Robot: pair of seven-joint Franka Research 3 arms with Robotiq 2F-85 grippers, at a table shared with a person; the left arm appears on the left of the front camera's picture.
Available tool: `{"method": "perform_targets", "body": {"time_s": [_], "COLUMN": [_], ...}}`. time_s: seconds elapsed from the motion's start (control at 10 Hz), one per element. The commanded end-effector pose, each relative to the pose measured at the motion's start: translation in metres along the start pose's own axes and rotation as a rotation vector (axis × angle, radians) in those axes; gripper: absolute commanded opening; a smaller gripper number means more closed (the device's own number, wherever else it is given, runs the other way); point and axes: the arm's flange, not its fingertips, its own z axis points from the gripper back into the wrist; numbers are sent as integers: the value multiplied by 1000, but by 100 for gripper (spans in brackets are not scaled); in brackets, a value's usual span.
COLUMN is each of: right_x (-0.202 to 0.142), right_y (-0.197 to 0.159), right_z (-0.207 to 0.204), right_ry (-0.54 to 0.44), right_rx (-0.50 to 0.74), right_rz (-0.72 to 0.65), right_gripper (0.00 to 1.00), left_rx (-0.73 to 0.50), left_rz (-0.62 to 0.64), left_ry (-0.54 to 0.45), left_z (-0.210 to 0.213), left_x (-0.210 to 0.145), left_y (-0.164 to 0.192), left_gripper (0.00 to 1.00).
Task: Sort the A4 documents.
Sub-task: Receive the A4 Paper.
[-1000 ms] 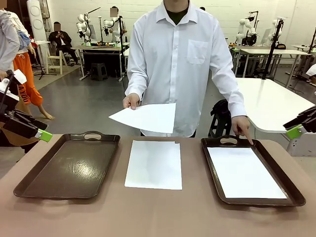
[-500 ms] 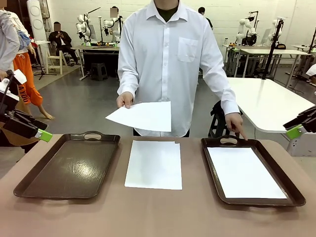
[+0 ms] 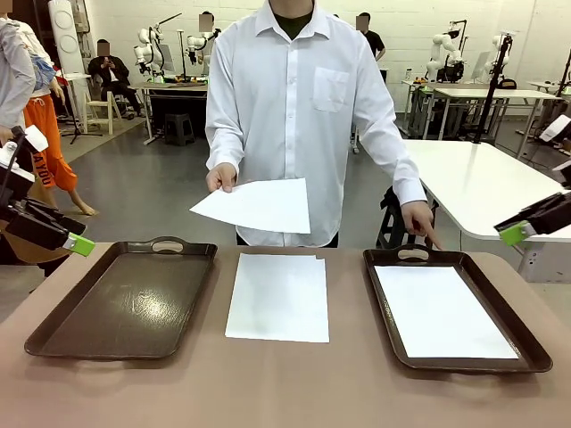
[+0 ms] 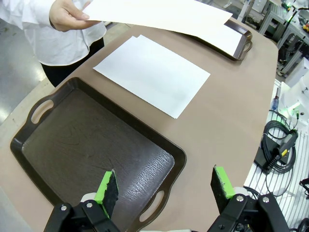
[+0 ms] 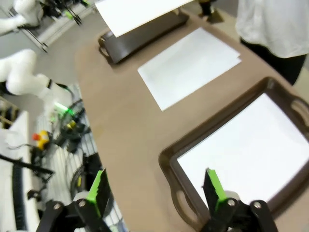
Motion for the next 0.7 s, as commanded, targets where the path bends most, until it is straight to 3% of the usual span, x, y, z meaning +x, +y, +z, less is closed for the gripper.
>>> {"method": "perform_targets", "body": {"time_s": [0.0,0.2,0.6], "right_x": [23,43,91], "right_y": [-19,-29,-79], "right_z": [-17,-41,-116], "right_ry": [-46,-55,11], "right_rx": [57,120,435], "right_rz": [-79,-170,-455], "right_gripper": [100,100,100], "left_rx": [-12,-12,-12], "left_rz": [-13,-13,-13], "left_ry": [-14,-14,-14], "left_z": [0,0,0], "left_x": [-1,-1,-1], "left_y": [2,2,2], "left_gripper": [100,100,100]}}
